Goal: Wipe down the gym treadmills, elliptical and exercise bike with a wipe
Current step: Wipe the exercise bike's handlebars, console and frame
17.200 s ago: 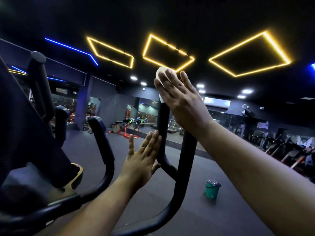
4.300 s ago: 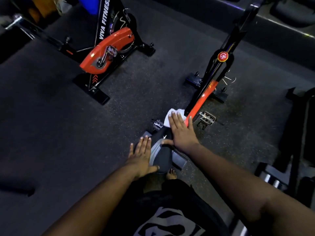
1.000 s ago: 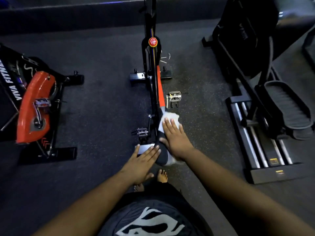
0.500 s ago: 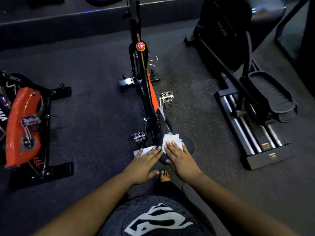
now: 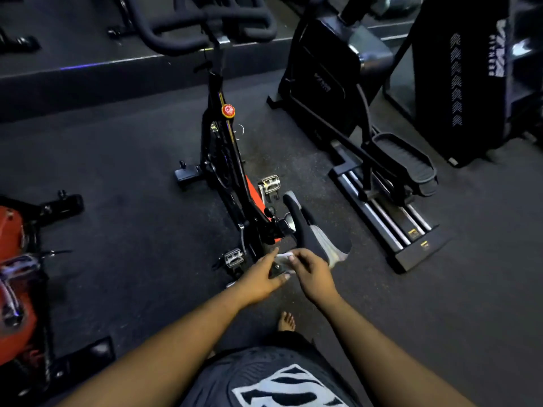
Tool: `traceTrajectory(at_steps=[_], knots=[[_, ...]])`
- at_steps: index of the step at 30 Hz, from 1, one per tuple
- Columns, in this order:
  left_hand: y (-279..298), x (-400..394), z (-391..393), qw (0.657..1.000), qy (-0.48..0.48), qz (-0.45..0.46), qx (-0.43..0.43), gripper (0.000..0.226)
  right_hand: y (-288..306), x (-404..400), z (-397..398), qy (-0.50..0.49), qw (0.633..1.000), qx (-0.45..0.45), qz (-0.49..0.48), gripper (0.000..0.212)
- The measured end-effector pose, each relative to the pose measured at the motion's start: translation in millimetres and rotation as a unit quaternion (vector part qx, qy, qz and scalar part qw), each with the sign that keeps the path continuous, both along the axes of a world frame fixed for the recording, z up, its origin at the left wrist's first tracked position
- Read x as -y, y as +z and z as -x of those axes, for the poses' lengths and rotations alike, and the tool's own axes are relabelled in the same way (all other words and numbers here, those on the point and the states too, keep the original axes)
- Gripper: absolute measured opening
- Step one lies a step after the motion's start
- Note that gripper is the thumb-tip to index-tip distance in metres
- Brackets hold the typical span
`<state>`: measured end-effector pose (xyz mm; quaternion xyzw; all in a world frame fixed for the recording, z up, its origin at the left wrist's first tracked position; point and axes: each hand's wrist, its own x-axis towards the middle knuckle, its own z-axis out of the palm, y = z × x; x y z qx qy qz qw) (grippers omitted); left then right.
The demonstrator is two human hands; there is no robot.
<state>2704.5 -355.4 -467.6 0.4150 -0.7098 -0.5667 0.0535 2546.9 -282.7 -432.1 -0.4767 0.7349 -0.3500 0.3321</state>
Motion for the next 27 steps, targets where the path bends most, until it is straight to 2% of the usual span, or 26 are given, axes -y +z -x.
traceTrajectory(at_steps=[1, 3, 6, 9, 13, 18, 21, 27], knots=[[7, 5, -9, 0.999, 0.029, -0.032, -0.031, 0.063, 6, 4, -12, -0.028, 0.998, 0.06, -0.004, 0.012], [18, 14, -21, 0.991, 0.075, -0.075, -0.085, 0.033, 14, 12, -30, -0.07, 0.99, 0.124, 0.002, 0.014], [32, 34, -37, 0.986, 0.117, -0.063, -0.097, 0.004, 23, 25, -45, -0.136, 0.967, 0.216, 0.006, 0.015], [45, 57, -47, 0.979, 0.162, -0.073, -0.101, 0.008, 25, 47, -49, -0.14, 0.952, 0.273, 0.0, 0.017], [60, 91, -60, 0.971, 0.203, -0.065, -0.11, 0.012, 21, 84, -57, -0.051, 0.938, 0.343, -0.015, 0.028], [68, 131, -84, 0.952, 0.269, -0.083, -0.12, 0.032, 12, 139, -75, -0.03, 0.933, 0.358, -0.007, 0.026], [69, 155, -96, 0.942, 0.3, -0.09, -0.125, 0.025, 21, 169, -82, -0.019, 0.935, 0.354, -0.004, 0.023], [81, 222, -104, 0.935, 0.322, -0.002, -0.145, 0.015, 43, 230, -91, -0.026, 0.944, 0.328, 0.021, 0.017]])
